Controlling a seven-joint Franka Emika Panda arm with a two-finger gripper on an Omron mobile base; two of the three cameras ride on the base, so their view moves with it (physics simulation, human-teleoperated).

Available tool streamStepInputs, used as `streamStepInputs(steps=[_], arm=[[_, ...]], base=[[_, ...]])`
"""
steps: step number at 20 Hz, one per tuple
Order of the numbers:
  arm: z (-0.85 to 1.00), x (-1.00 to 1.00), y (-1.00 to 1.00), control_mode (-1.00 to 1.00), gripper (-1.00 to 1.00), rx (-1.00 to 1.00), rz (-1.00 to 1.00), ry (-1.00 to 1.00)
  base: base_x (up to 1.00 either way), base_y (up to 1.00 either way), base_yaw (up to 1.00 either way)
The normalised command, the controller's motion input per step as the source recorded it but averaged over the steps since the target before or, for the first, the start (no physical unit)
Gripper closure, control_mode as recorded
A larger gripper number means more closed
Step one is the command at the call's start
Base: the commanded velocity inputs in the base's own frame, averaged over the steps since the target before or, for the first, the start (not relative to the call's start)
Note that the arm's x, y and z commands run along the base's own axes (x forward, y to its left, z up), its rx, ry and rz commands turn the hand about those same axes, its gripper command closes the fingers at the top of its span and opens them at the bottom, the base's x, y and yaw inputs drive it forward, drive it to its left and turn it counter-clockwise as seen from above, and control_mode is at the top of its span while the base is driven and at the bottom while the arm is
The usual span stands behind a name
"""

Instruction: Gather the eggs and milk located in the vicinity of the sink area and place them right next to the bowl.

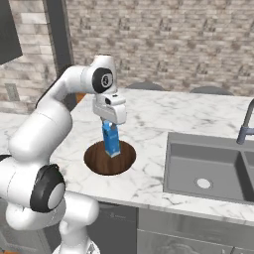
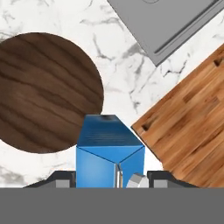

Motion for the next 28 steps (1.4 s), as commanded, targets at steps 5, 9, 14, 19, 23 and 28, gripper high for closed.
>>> streamStepInputs(steps=[5, 9, 14, 19, 23, 28], arm=[[-0.01, 0.29, -0.84, -1.00, 1.00, 0.00, 0.01, 0.00], [-0.10, 0.45, -0.54, -1.00, 1.00, 0.00, 0.14, 0.00], [-0.29, 0.41, -0.25, -1.00, 1.00, 0.00, 0.13, 0.00], [-0.23, 0.22, -0.10, -1.00, 1.00, 0.03, 0.14, -0.02], [-0.22, 0.12, -0.07, -1.00, 1.00, 0.00, 0.19, 0.00], [-0.17, 0.03, -0.08, -1.00, 1.00, 0.00, 0.20, 0.00]], base=[[0.00, 0.00, 0.00], [0.00, 0.00, 0.00], [0.00, 0.00, 0.00], [0.00, 0.00, 0.00], [0.00, 0.00, 0.00], [0.00, 0.00, 0.00]])
